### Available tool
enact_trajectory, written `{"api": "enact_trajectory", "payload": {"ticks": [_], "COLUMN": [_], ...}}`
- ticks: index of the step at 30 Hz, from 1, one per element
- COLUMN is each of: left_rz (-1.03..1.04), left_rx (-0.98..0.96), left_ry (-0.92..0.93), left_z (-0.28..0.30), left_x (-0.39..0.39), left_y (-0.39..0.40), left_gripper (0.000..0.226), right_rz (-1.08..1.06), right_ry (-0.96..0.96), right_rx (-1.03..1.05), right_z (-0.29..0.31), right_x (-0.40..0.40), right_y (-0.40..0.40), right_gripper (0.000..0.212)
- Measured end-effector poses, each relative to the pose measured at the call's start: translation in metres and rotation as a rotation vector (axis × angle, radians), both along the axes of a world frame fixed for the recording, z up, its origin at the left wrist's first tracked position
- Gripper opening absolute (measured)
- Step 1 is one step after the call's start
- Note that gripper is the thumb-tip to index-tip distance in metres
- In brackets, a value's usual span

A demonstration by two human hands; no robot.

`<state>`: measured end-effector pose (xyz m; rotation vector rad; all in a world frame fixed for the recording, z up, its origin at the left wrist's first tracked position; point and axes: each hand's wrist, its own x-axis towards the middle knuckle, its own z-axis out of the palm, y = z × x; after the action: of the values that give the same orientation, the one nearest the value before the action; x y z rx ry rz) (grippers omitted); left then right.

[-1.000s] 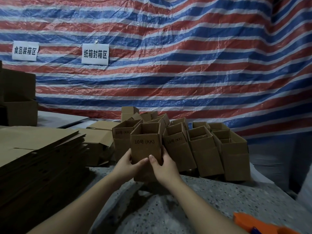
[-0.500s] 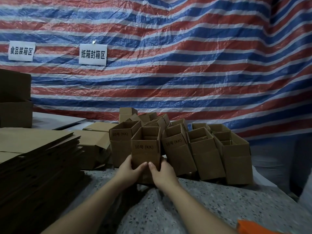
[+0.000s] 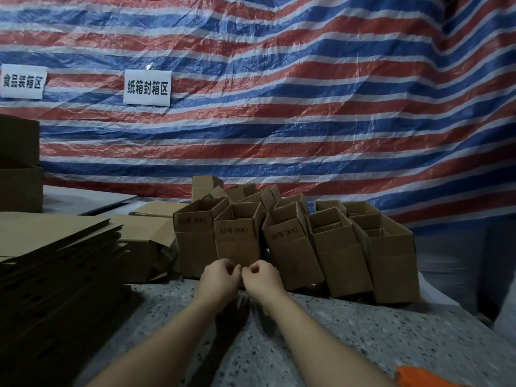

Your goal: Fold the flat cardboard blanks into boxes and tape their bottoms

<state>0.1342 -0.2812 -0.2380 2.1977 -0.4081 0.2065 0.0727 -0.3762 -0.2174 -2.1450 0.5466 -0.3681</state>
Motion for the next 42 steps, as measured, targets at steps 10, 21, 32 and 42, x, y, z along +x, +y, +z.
{"api": "enact_trajectory", "payload": {"ticks": [10, 21, 32, 42], "left_rz": [-0.182, -0.135, -0.182, -0.208], "left_rx": [0.015, -0.004, -0.082, -0.196], "left_ry": [0.094, -0.048, -0.219, -0.307], "left_z": [-0.007, 0.025, 0.108, 0.143], "left_x": [-0.001, -0.043, -0.133, -0.232], "left_y": [0.004, 0.018, 0.08, 0.151], "left_gripper": [0.043, 0.036, 0.011, 0.014], "right_rz": [0.07, 0.041, -0.003, 0.002], "right_ry": [0.07, 0.01, -0.35, -0.565], "right_rx": [0.044, 0.022, -0.06, 0.136], "right_z": [0.0, 0.031, 0.114, 0.132], "right_x": [-0.005, -0.041, -0.136, -0.229], "right_y": [0.003, 0.012, 0.051, 0.103], "right_gripper": [0.056, 0.039, 0.024, 0.026]}}
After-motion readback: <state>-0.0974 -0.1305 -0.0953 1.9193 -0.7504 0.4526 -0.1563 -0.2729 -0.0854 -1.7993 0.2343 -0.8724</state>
